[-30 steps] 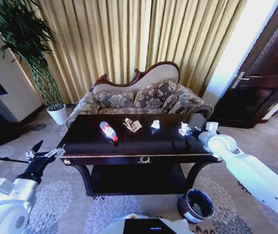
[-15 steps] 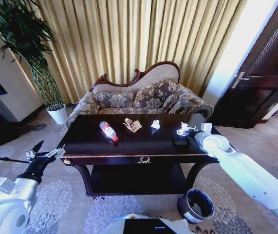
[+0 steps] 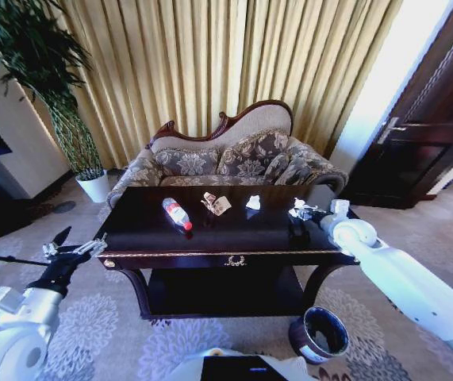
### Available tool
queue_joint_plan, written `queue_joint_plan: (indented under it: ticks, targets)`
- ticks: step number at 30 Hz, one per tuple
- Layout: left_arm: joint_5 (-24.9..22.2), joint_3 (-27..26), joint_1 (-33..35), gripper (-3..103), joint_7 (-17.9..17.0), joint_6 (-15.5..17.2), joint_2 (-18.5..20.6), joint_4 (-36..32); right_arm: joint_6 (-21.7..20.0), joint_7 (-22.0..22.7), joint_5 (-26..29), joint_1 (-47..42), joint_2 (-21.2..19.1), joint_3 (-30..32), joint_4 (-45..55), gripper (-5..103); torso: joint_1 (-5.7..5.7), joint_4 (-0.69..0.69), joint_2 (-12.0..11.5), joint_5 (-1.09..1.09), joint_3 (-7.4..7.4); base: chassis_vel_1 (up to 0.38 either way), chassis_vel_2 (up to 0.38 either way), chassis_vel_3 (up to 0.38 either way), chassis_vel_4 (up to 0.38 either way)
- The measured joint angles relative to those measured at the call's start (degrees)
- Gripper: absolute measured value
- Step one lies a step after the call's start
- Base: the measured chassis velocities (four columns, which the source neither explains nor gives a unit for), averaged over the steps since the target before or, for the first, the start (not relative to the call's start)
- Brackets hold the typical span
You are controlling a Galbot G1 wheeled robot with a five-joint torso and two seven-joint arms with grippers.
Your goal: Move to the front of the table and place the trash on the table into the trash bin.
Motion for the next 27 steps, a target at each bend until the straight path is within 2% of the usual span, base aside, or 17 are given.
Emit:
queue_joint_plan:
  ticks: [3, 5, 7, 8, 10, 12, 20, 25, 26, 27]
  targets:
    - [-0.01, 0.03, -0.08, 100, 0.00, -0.07, -0.05, 0.12, 0.38, -0.06, -0.14, -0.39, 0.00, 0.12, 0.19, 27, 0.00, 0.00, 0.00, 0.00, 0.00, 0.000, 0.000, 0.000, 0.000]
    - [-0.01, 0.04, -0.08, 100, 0.00, -0.10, -0.05, 0.15, 0.46, -0.09, -0.19, -0.52, -0.03, 0.20, 0.24, 27, 0.00, 0.00, 0.00, 0.00, 0.00, 0.000, 0.000, 0.000, 0.000]
    - [-0.04, 0.05, -0.09, 100, 0.00, -0.16, -0.06, 0.20, 0.60, -0.22, -0.29, -0.82, -0.14, 0.40, 0.36, 16, 0.00, 0.00, 0.00, 0.00, 0.00, 0.000, 0.000, 0.000, 0.000]
    - [-0.09, 0.02, -0.09, 100, 0.00, -0.25, -0.03, 0.26, 0.69, -0.36, -0.39, -1.04, -0.27, 0.63, 0.37, 5, 0.00, 0.00, 0.00, 0.00, 0.00, 0.000, 0.000, 0.000, 0.000]
    - [-0.18, -0.12, -0.12, 100, 0.00, -0.30, 0.04, 0.32, 0.75, -0.45, -0.42, -1.19, -0.33, 0.88, 0.38, 5, 0.00, 0.00, 0.00, 0.00, 0.00, 0.000, 0.000, 0.000, 0.000]
    - [-0.23, -0.25, -0.14, 100, 0.00, -0.34, 0.12, 0.48, 0.88, -0.52, -0.43, -1.56, -0.34, 1.30, 0.54, 1, 0.00, 0.00, 0.00, 0.00, 0.00, 0.000, 0.000, 0.000, 0.000]
    - [-0.29, -0.22, -0.29, 100, 0.00, -0.44, 0.14, 0.73, 2.92, -2.48, -0.13, -5.06, 0.15, 4.77, 2.75, 0, 0.00, 0.00, 0.00, 0.00, 0.00, 0.000, 0.000, 0.000, 0.000]
    - [-0.29, -0.13, -0.28, 100, 0.01, -1.21, 0.20, 0.83, 6.18, -3.01, 0.67, -10.09, 0.79, 9.16, 7.12, 0, 0.00, 0.01, 0.00, 0.00, 0.00, 0.000, 0.000, 0.000, 0.000]
    - [-0.59, -0.43, -0.22, 100, 0.02, -1.57, 0.38, 0.88, 7.73, -3.21, 1.31, -14.76, 1.03, 13.63, 10.47, 0, 0.00, 0.01, 0.00, -0.01, 0.00, 0.000, 0.000, 0.000, 0.000]
    - [-0.59, -0.43, -0.22, 100, 0.02, -1.57, 0.38, 0.88, 7.73, -3.21, 1.31, -14.76, 1.03, 13.63, 10.47, 0, 0.00, 0.01, 0.00, -0.01, 0.00, 0.000, 0.000, 0.000, 0.000]
